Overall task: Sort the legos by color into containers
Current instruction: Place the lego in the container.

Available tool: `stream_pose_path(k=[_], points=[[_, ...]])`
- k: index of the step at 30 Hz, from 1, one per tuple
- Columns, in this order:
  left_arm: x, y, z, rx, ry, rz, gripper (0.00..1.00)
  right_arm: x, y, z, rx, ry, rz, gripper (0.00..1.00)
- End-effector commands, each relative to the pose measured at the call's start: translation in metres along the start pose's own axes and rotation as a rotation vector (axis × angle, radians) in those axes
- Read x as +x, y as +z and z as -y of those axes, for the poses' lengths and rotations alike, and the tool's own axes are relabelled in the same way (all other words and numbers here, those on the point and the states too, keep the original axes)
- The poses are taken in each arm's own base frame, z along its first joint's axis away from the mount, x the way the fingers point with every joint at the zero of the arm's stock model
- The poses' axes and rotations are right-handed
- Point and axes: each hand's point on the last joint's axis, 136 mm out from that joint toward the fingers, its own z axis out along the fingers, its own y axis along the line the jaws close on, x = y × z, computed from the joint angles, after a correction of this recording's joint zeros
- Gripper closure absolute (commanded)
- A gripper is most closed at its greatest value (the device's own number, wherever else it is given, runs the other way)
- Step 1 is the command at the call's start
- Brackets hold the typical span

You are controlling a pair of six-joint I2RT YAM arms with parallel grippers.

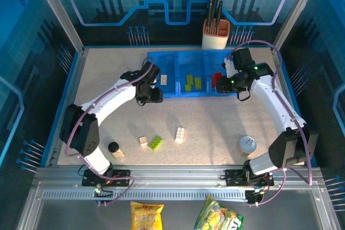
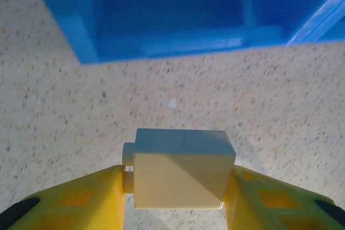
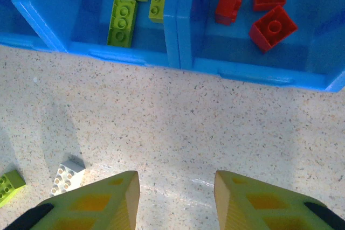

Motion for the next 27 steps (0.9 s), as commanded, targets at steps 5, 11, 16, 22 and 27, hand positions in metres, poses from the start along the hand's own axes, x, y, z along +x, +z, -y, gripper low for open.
stream_pose_path(k=[5,11,16,22,27], points=[[-0.041,0.012,0.012,-0.023,0.001,0.039,0.53,0.021,-0.015,0.001,0.017,0.007,-0.006,0.58],[-0.077,0.022,0.015,-0.042,-0.021,0.089,0.52,0.032,-0.023,0.004,0.034,0.009,-0.007,0.58],[-0.109,0.036,0.018,-0.044,-0.051,0.131,0.52,0.04,-0.027,0.005,0.04,0.014,-0.012,0.58],[-0.144,0.06,0.021,-0.03,-0.072,0.17,0.52,0.044,-0.033,0.006,0.048,0.013,-0.013,0.58],[-0.171,0.076,0.016,-0.037,-0.102,0.211,0.52,0.046,-0.038,0.008,0.057,0.012,-0.01,0.58]])
